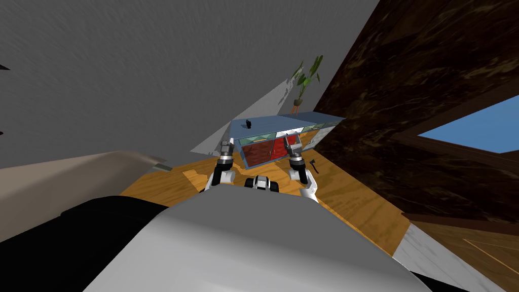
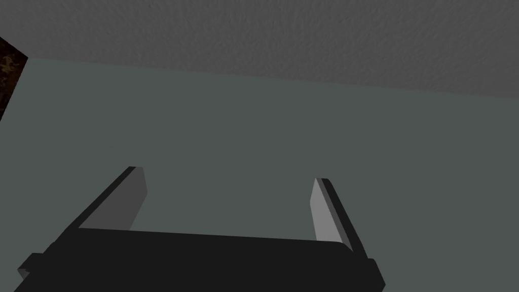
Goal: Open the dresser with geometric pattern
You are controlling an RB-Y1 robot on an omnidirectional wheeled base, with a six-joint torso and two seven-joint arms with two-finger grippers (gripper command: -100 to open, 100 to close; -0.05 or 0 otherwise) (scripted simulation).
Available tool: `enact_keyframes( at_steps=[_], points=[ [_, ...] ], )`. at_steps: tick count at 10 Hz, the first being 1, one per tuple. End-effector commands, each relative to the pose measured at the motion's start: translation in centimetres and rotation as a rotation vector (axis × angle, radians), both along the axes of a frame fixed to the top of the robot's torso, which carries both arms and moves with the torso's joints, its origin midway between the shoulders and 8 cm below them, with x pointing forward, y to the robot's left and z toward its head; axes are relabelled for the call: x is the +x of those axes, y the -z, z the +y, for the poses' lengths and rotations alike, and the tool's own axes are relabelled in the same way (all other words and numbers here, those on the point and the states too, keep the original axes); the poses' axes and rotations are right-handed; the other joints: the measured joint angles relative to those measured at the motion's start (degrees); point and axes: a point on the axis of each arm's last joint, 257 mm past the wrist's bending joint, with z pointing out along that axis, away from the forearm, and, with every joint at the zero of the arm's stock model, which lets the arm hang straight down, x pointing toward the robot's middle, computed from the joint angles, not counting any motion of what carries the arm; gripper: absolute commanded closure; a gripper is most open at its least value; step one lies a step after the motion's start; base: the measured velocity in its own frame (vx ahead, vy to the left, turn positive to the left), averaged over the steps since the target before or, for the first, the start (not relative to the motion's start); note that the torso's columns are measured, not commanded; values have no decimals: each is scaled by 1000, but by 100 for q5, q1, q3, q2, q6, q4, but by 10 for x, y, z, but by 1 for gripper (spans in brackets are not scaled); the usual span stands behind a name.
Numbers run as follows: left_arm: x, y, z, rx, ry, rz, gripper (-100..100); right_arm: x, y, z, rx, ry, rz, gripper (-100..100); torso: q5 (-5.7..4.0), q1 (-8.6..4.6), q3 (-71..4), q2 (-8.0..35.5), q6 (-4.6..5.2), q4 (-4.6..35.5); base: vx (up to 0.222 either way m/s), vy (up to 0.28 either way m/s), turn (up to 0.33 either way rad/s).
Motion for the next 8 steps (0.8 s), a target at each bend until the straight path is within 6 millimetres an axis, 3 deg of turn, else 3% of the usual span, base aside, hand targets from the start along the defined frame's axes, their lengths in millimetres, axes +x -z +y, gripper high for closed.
enact_keyframes(
  at_steps=[1, 8],
  points=[
    [0, 0, 0, 0, 0, 0, 0, 10, 6, 9, -77, 39, -13, -100, -3, -9, 1, 1, 0, 0, 10, 42, -65],
    [0, 0, 0, 0, 0, 0, 0, 27, 23, 26, -253, 143, -50, -100, -1, -1, 0, -1, 1, 0, 9, 44, -41]
  ],
)
